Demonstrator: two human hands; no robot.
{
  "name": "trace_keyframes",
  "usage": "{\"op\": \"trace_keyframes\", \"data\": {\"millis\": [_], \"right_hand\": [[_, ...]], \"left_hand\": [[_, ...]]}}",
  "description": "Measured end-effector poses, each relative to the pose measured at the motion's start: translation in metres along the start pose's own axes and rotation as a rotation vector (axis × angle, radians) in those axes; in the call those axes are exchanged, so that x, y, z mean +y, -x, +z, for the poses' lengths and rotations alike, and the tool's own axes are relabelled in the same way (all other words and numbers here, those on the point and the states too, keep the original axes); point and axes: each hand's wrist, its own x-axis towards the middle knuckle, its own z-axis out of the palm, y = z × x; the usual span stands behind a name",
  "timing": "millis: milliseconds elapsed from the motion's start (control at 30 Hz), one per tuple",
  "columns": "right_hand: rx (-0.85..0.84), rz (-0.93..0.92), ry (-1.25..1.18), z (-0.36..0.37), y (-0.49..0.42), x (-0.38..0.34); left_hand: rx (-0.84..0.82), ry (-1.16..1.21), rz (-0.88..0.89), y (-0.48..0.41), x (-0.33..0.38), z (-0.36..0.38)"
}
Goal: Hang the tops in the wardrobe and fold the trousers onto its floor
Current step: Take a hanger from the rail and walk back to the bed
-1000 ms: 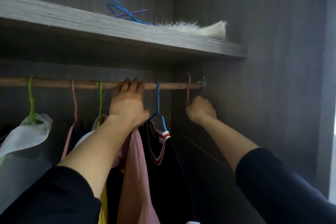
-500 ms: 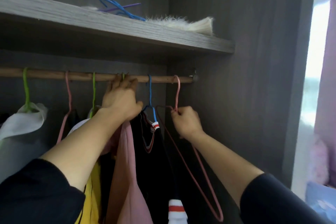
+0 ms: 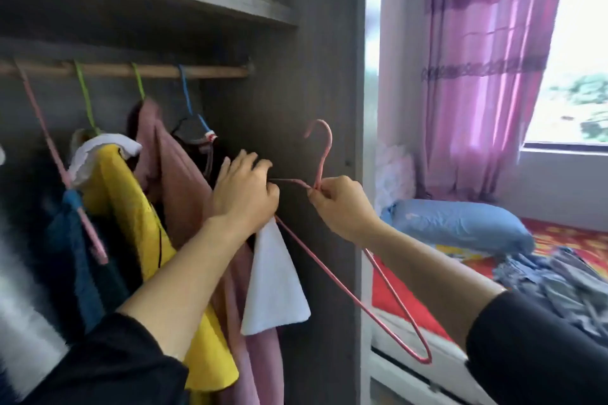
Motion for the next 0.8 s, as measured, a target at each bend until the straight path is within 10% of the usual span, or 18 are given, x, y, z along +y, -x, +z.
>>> {"op": "trace_keyframes", "data": {"millis": [800], "right_hand": [[0.502, 1.023, 0.291, -0.277, 0.631, 0.068]], "left_hand": [[-0.709, 0.68, 0.813, 0.421, 0.479, -0.039]]}}
